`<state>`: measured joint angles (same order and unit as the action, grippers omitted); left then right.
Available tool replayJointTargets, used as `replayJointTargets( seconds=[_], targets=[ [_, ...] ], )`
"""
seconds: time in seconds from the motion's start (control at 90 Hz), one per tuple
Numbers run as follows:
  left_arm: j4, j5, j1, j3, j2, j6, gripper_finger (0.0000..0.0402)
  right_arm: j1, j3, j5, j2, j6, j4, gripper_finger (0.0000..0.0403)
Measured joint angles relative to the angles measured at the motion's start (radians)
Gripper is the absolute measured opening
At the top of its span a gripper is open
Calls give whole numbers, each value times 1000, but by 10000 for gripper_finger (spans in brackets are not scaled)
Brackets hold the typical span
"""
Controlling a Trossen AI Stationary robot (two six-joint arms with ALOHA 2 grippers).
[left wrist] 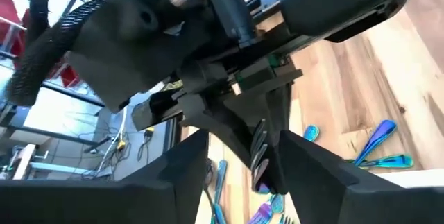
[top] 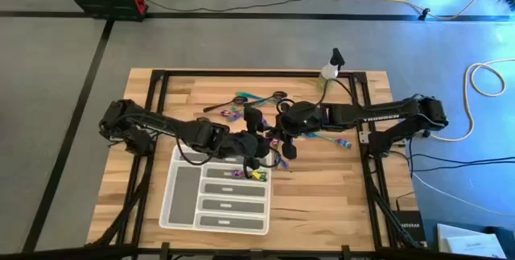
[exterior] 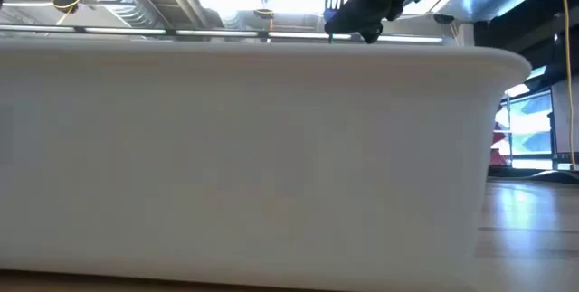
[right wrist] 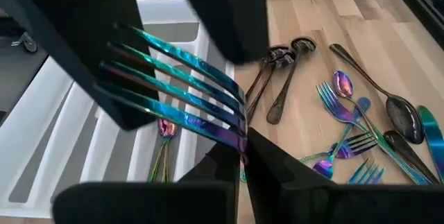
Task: Sort silverware
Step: Put the blue fork into the white silverware tray
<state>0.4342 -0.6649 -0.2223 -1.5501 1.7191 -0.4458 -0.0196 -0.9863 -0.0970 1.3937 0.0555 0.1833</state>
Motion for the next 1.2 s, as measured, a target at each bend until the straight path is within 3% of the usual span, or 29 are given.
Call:
replayJointTargets(
  seconds=[0.533,0.922,1.089,1.2],
  targets=[
    [-24,9,16,0,33,-33,110,0,0,0,0,0,0,0],
    [-17,-80,8,0,34,-50,8,-1,-1,7,-2,0,-5,0],
    [-15,-84,4,0,34,-29,1,0,-1,7,-2,-11,-4,6],
    [-4,-91,5,0,34,-15,0,0,-1,3,-2,-28,-1,31]
  ],
)
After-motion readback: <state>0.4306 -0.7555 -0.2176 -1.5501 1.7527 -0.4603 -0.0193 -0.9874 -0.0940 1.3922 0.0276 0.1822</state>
